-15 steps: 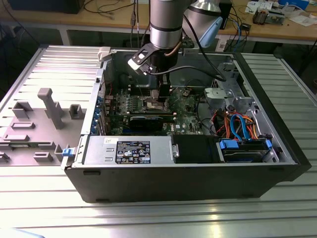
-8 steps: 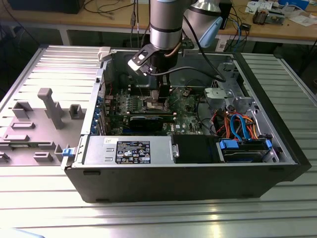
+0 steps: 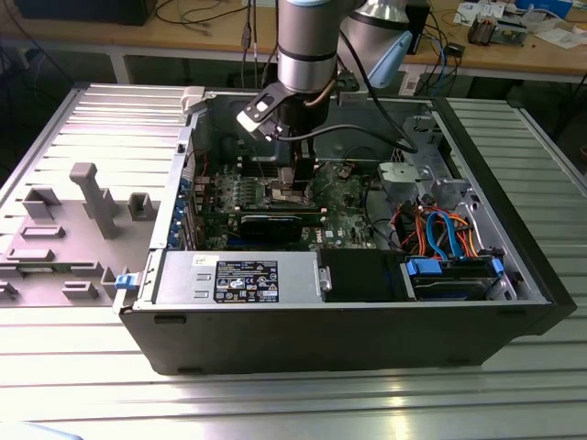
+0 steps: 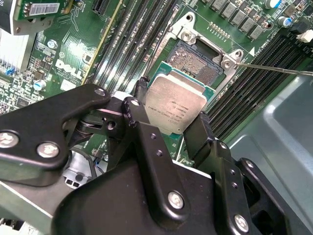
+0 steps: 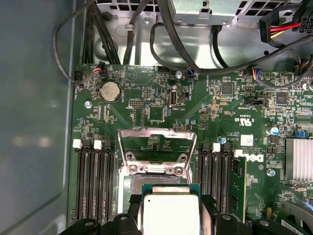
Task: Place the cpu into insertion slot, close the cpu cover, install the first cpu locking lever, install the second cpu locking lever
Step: 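Place the cpu into insertion slot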
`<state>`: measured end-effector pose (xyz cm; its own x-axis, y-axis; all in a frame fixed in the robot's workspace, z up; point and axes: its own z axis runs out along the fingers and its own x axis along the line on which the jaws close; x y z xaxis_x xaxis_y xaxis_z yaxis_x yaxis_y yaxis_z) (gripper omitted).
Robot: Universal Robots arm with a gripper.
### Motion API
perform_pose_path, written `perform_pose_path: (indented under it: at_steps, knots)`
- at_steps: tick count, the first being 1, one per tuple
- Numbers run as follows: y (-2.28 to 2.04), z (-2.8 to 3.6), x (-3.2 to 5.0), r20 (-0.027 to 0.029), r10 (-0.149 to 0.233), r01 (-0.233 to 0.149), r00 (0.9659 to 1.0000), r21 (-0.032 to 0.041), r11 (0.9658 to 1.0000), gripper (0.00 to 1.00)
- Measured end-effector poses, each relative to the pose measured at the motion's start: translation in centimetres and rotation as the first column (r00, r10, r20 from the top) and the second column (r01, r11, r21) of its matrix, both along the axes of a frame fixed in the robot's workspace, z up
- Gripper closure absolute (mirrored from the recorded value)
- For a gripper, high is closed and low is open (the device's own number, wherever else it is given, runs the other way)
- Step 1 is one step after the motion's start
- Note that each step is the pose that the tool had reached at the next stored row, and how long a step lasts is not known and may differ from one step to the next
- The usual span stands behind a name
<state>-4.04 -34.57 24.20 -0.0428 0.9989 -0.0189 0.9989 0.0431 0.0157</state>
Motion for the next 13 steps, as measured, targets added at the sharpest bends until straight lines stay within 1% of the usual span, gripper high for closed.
perform_pose_path:
  at_steps: [13]
  knots:
    - [0.0, -0.26, -0.01, 0.0, 0.0, 0.0, 1.0, 0.0, 1.0, 0.45]
